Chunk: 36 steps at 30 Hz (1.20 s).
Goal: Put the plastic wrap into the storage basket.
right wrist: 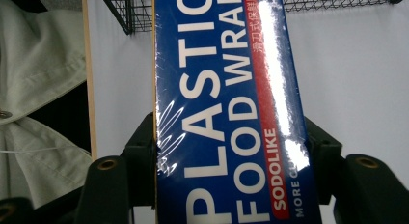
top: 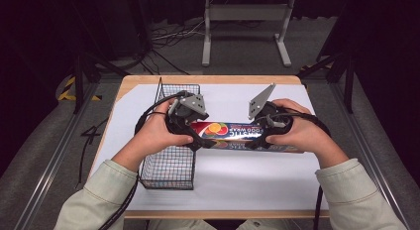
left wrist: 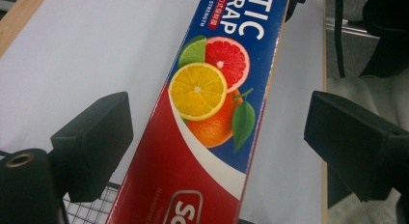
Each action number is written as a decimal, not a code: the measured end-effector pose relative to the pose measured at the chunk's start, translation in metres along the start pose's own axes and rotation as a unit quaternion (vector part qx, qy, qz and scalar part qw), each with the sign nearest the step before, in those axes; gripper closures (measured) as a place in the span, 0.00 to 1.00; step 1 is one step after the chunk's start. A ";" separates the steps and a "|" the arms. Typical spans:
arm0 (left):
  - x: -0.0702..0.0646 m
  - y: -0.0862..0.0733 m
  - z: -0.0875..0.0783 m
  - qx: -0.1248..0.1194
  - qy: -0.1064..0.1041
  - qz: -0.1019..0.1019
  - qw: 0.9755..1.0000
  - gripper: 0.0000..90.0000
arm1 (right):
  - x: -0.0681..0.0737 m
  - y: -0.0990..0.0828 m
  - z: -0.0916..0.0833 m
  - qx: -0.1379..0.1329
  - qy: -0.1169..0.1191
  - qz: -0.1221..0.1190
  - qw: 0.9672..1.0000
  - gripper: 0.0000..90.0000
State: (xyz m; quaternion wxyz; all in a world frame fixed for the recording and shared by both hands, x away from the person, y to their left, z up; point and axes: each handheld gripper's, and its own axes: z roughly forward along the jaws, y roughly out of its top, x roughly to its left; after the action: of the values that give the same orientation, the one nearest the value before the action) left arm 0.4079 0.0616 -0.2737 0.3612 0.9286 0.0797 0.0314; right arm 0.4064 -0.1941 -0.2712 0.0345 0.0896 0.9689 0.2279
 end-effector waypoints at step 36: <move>0.013 0.013 0.036 0.113 -0.030 0.043 0.992 0.26 | 0.001 0.019 0.006 0.004 0.001 -0.031 1.000 0.45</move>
State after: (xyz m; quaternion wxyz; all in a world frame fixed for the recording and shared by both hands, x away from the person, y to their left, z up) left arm 0.4263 0.0306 -0.2913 0.2545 0.9665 0.0323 0.0098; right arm 0.4092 -0.1745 -0.2676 0.0405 0.0599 0.9721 0.2233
